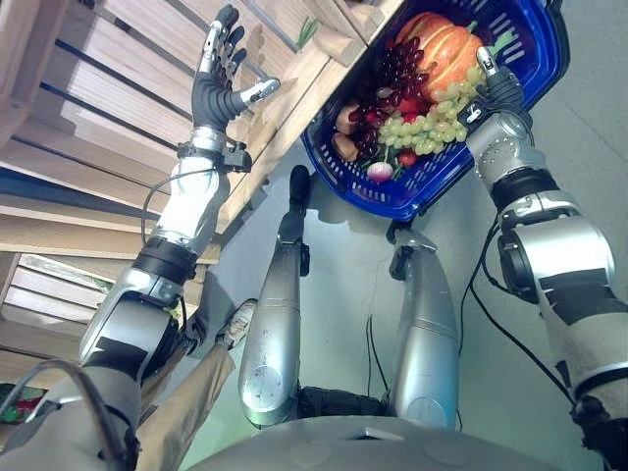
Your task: Pick up fruits and vegetables into the basket
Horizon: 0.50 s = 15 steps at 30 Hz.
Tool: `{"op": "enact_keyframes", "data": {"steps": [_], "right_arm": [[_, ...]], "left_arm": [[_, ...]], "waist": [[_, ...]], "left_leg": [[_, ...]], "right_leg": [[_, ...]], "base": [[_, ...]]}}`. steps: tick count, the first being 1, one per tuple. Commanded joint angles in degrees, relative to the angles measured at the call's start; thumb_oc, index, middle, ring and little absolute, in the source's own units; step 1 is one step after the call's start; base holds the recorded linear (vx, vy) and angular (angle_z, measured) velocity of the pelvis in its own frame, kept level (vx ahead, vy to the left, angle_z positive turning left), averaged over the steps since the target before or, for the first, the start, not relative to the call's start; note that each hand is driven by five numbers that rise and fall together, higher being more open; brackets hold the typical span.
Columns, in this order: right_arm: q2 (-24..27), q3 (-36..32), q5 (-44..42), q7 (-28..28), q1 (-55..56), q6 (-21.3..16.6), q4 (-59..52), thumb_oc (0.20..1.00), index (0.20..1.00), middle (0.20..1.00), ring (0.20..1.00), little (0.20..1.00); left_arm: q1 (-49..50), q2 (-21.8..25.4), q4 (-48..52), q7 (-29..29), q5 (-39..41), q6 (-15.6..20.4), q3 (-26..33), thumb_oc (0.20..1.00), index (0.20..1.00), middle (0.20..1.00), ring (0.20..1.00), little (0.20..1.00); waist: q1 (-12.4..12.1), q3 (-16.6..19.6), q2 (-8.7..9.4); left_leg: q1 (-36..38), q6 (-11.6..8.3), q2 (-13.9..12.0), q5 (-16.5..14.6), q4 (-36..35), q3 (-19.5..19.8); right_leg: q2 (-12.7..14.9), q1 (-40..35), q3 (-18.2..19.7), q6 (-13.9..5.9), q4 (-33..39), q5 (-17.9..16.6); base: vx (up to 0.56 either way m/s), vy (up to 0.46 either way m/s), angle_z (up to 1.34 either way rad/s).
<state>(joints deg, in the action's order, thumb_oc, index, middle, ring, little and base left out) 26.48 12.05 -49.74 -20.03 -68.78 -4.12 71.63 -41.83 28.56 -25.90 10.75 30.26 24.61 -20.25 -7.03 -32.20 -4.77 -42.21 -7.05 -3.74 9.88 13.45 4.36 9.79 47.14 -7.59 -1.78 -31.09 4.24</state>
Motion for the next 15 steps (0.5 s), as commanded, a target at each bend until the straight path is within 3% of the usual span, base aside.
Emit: {"op": "enact_keyframes", "data": {"steps": [1, 8, 12, 15], "right_arm": [[1.4, 1.3, 6.2, 3.6, 4.5, -6.5, -3.3, 1.0, 1.0, 1.0, 1.0, 1.0], [1.6, 0.7, 12.2, 6.6, 20.7, -10.2, -13.7, 1.0, 1.0, 1.0, 1.0, 1.0], [-0.2, -1.7, 15.3, 7.8, 34.8, -12.4, -16.1, 1.0, 1.0, 1.0, 1.0, 1.0], [-0.7, -2.3, 15.7, 8.2, 38.8, -11.7, -16.5, 1.0, 1.0, 1.0, 1.0, 1.0]], "left_arm": [[2.0, 0.3, 0.7, -0.9, 3.5, -1.9, 2.8, 1.0, 1.0, 1.0, 1.0, 1.0], [11.8, -0.1, -6.1, -3.9, 1.6, -4.8, 2.4, 1.0, 1.0, 1.0, 1.0, 1.0], [21.8, -2.3, -12.7, -6.4, -3.9, -3.6, 3.4, 1.0, 1.0, 1.0, 1.0, 1.0], [24.3, -2.9, -17.1, -6.6, -9.8, -4.3, 2.8, 1.0, 1.0, 1.0, 1.0, 1.0]], "waist": [[0.9, 2.4, -2.43], [2.8, 2.9, -0.14], [3.5, 8.6, 1.7], [3.9, 11.6, 2.33]], "left_leg": [[5.0, 5.85, 6.8, -5.9, 0.8, -3.4], [18.9, 5.49, 5.4, -5.2, -5.8, -3.7], [26.4, 5.17, 4.1, -5.6, -10.6, -4.3], [29.3, 4.83, 3.4, -5.4, -12.9, -4.9]], "right_leg": [[-5.1, -8.4, -2.5, -0.09, 7.5, -2.0], [-4.4, -22.2, -1.9, -1.32, 14.6, -3.5], [-3.7, -31.1, -1.8, -2.34, 22.3, -5.2], [-3.7, -34.7, -1.8, -2.6, 25.5, -6.2]], "base": [[-0.02, 0.035, -0.02], [0.02, 0.045, -0.03], [0.12, 0.0, -0.07], [0.1, -0.015, -0.11]]}}
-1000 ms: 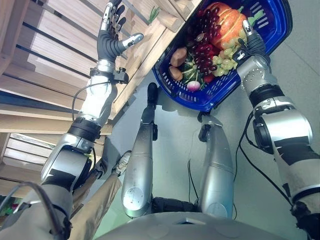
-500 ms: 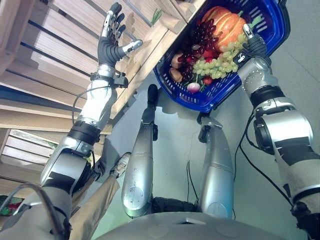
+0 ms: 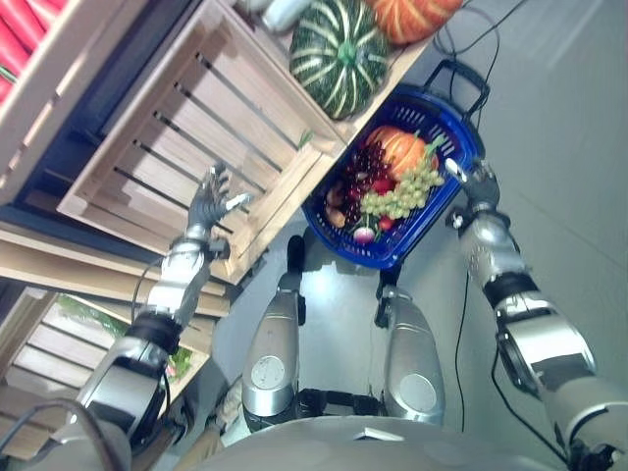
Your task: Pick up fruits and vegetables into the basket
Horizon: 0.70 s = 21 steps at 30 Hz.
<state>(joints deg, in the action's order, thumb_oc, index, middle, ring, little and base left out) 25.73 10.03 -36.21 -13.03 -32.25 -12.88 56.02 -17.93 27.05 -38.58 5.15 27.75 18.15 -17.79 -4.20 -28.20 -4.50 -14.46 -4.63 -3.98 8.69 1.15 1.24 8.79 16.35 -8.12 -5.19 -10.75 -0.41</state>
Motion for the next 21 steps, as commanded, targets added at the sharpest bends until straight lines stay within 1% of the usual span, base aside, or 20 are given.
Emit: {"op": "enact_keyframes", "data": {"steps": [1, 2, 4, 8, 11, 12, 13, 14, 15, 17, 20, 21], "right_arm": [[-0.2, -1.4, 2.7, 2.6, 5.5, -2.6, -0.6, 1.0, 1.0, 1.0, 1.0, 1.0], [-0.5, -2.1, 3.4, 4.0, 8.5, -2.3, 0.0, 1.0, 1.0, 1.0, 1.0, 1.0], [-0.8, -2.7, 5.2, 5.5, 11.2, -2.0, 0.6, 1.0, 1.0, 1.0, 1.0, 1.0], [-3.4, -3.9, 7.4, 9.3, 18.2, 0.3, 5.6, 1.0, 1.0, 1.0, 1.0, 1.0], [-5.8, -4.1, 9.2, 10.4, 21.4, 1.9, 8.2, 1.0, 1.0, 1.0, 1.0, 1.0], [-6.4, -4.2, 10.5, 11.1, 22.4, 2.4, 9.7, 1.0, 1.0, 1.0, 1.0, 1.0], [-7.4, -4.5, 12.7, 11.9, 23.7, 3.5, 11.9, 1.0, 1.0, 1.0, 1.0, 1.0], [-7.8, -4.5, 14.0, 12.1, 24.4, 5.1, 13.0, 1.0, 1.0, 1.0, 1.0, 1.0], [-8.0, -4.5, 14.1, 12.2, 24.5, 5.9, 13.2, 1.0, 1.0, 1.0, 1.0, 1.0], [-8.9, -4.9, 16.2, 13.0, 25.6, 9.6, 16.6, 1.0, 1.0, 1.0, 1.0, 1.0], [-9.7, -4.8, 19.9, 13.8, 26.9, 13.3, 20.6, 1.0, 1.0, 1.0, 1.0, 1.0], [-9.8, -4.3, 22.2, 14.6, 27.5, 15.5, 22.4, 1.0, 1.0, 1.0, 1.0, 1.0]], "left_arm": [[2.0, -2.0, -7.8, -1.4, -10.5, 1.9, 0.6, 1.0, 1.0, 1.0, 1.0, 1.0], [3.5, -2.8, -11.2, -1.7, -12.7, 1.6, 0.9, 1.0, 1.0, 1.0, 1.0, 1.0], [5.2, -3.4, -13.6, -1.8, -14.9, 1.3, 1.5, 1.0, 1.0, 1.0, 1.0, 1.0], [9.7, -5.1, -22.7, -4.4, -21.6, -0.8, 2.2, 1.0, 1.0, 1.0, 1.0, 1.0], [11.9, -6.2, -27.5, -6.3, -23.3, -0.8, 2.5, 1.0, 1.0, 1.0, 1.0, 1.0], [12.5, -6.7, -29.5, -8.6, -22.0, -2.0, 2.9, 1.0, 1.0, 1.0, 1.0, 1.0], [13.6, -7.6, -32.6, -11.0, -21.7, -2.8, 4.0, 1.0, 1.0, 1.0, 1.0, 1.0], [14.2, -7.9, -33.7, -11.8, -21.9, -3.4, 4.7, 1.0, 1.0, 1.0, 1.0, 1.0], [14.3, -7.9, -33.9, -12.2, -21.7, -3.7, 4.9, 1.0, 1.0, 1.0, 1.0, 1.0], [15.0, -8.6, -36.0, -14.6, -22.6, -4.6, 6.2, 1.0, 1.0, 1.0, 1.0, 1.0], [15.6, -9.2, -37.6, -17.3, -23.2, -5.0, 6.5, 1.0, 1.0, 1.0, 1.0, 1.0], [15.8, -9.6, -37.6, -18.4, -22.2, -5.8, 6.5, 1.0, 1.0, 1.0, 1.0, 1.0]], "waist": [[1.3, 9.5, 2.44], [1.6, 11.4, 2.77], [1.8, 13.0, 2.98], [2.2, 18.7, 3.65], [2.6, 21.5, 3.98], [2.8, 22.2, 4.08], [3.1, 23.0, 4.18], [3.3, 23.3, 4.24], [3.3, 23.4, 4.26], [3.6, 23.9, 4.23], [3.9, 24.2, 3.96], [4.1, 24.3, 3.64]], "left_leg": [[3.7, 2.26, 3.3, -4.3, -1.9, -2.2], [5.5, 2.22, 3.2, -4.4, -2.9, -2.4], [7.0, 2.21, 3.1, -4.6, -3.4, -2.7], [11.4, 2.25, 2.6, -5.3, -4.9, -3.4], [13.4, 2.1, 2.3, -5.9, -5.4, -4.0], [14.1, 2.08, 2.1, -6.3, -5.5, -4.3], [15.1, 2.08, 1.9, -6.7, -5.7, -4.7], [15.6, 2.01, 1.8, -6.9, -5.7, -5.0], [15.7, 1.98, 1.7, -7.0, -5.7, -5.0], [16.6, 1.94, 1.5, -7.5, -5.8, -5.4], [17.5, 1.88, 1.2, -8.1, -5.9, -5.9], [18.0, 1.87, 1.1, -8.3, -5.9, -6.0]], "right_leg": [[-2.8, -6.1, -1.1, 0.58, 6.6, -1.8], [-2.8, -8.0, -0.9, 0.35, 7.8, -1.9], [-2.8, -9.5, -0.7, 0.17, 8.6, -2.0], [-2.6, -13.5, -0.2, -0.39, 11.1, -2.5], [-2.4, -15.4, -0.1, -0.78, 12.4, -2.7], [-2.4, -16.1, 0.0, -0.88, 12.8, -2.6], [-2.2, -17.1, 0.1, -1.05, 13.2, -2.5], [-2.1, -17.5, 0.1, -1.12, 13.3, -2.4], [-2.1, -17.6, 0.1, -1.13, 13.3, -2.4], [-2.0, -18.4, 0.0, -1.1, 13.4, -1.9], [-1.8, -19.3, -0.1, -1.12, 13.7, -1.6], [-1.6, -19.8, -0.2, -1.18, 13.9, -1.5]], "base": [[0.17, -0.022, -0.08], [0.15, -0.015, -0.01], [0.1, -0.007, -0.01], [0.14, -0.023, -0.06], [0.11, -0.014, -0.15], [0.09, -0.012, -0.08], [0.06, -0.008, -0.04], [0.05, -0.004, -0.09], [0.02, 0.0, -0.14], [0.03, 0.003, -0.17], [0.02, 0.014, -0.08], [0.02, 0.027, -0.08]]}}
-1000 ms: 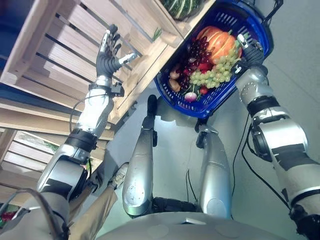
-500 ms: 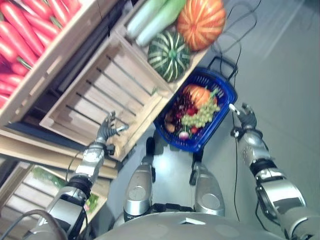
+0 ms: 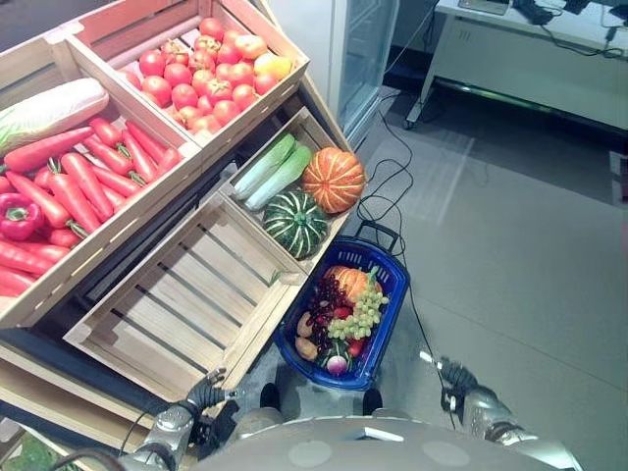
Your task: Pick up fruits and vegetables into the basket
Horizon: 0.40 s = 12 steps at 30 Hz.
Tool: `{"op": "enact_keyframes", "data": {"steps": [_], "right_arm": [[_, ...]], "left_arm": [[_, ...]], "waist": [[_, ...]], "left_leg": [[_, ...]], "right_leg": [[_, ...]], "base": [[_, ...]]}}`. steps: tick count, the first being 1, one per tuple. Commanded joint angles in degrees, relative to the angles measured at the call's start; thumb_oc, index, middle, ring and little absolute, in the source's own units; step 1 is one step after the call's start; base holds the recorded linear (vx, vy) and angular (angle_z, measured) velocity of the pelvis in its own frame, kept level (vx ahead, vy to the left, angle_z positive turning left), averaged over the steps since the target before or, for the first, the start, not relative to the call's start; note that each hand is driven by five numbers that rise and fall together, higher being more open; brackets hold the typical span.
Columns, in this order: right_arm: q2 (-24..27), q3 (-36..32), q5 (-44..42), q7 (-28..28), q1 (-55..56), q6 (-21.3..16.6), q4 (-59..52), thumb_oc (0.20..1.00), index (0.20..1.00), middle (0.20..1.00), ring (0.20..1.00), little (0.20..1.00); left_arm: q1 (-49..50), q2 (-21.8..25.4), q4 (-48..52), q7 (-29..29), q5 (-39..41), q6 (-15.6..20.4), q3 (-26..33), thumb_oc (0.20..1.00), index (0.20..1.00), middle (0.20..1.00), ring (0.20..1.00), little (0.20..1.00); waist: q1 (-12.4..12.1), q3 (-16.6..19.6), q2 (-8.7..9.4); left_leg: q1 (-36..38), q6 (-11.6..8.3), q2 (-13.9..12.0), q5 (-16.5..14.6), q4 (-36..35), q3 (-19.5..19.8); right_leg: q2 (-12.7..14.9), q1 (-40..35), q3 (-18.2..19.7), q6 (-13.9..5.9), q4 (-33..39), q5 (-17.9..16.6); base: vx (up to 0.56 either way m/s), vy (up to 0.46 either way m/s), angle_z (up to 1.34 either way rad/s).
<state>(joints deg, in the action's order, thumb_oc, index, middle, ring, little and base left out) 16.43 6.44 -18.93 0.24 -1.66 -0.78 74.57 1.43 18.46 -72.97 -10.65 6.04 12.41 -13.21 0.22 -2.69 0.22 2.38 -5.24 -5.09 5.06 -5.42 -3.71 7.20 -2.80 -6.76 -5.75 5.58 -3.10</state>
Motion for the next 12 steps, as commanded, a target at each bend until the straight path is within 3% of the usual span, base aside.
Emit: {"op": "enact_keyframes", "data": {"steps": [1, 4, 12], "right_arm": [[-0.6, -0.6, 5.3, 1.5, -3.0, 4.2, 4.4, 1.0, 1.0, 1.0, 1.0, 1.0], [-0.5, -0.5, 5.9, 1.6, -2.4, 5.1, 5.4, 1.0, 1.0, 1.0, 1.0, 1.0], [0.6, -0.9, 6.2, 4.1, -1.8, 3.5, 6.1, 1.0, 1.0, 1.0, 1.0, 1.0]], "left_arm": [[-3.6, -1.1, -3.1, -2.8, -0.5, -0.1, 1.9, 1.0, 1.0, 1.0, 1.0, 1.0], [-3.7, -1.2, -3.0, -3.4, -0.1, -0.6, 2.0, 1.0, 1.0, 1.0, 1.0, 1.0], [-3.4, -1.0, -2.8, -3.3, 2.3, -1.1, 1.6, 1.0, 1.0, 1.0, 1.0, 1.0]], "waist": [[-0.3, -1.2, -1.18], [0.0, -1.1, -1.51], [0.5, -1.3, -1.89]], "left_leg": [[1.4, 2.48, 2.2, -4.7, 0.6, -1.1], [1.9, 2.41, 2.1, -5.0, 0.5, -1.1], [2.3, 2.28, 1.6, -5.4, 0.4, -1.3]], "right_leg": [[0.0, -0.8, -1.6, -0.64, -2.3, 1.2], [0.2, -1.4, -1.6, -0.7, -1.9, 1.2], [0.5, -1.8, -1.3, -0.87, -1.4, 1.2]], "base": [[0.02, 0.025, -0.05], [0.01, 0.014, -0.03], [0.0, 0.014, -0.06]]}}
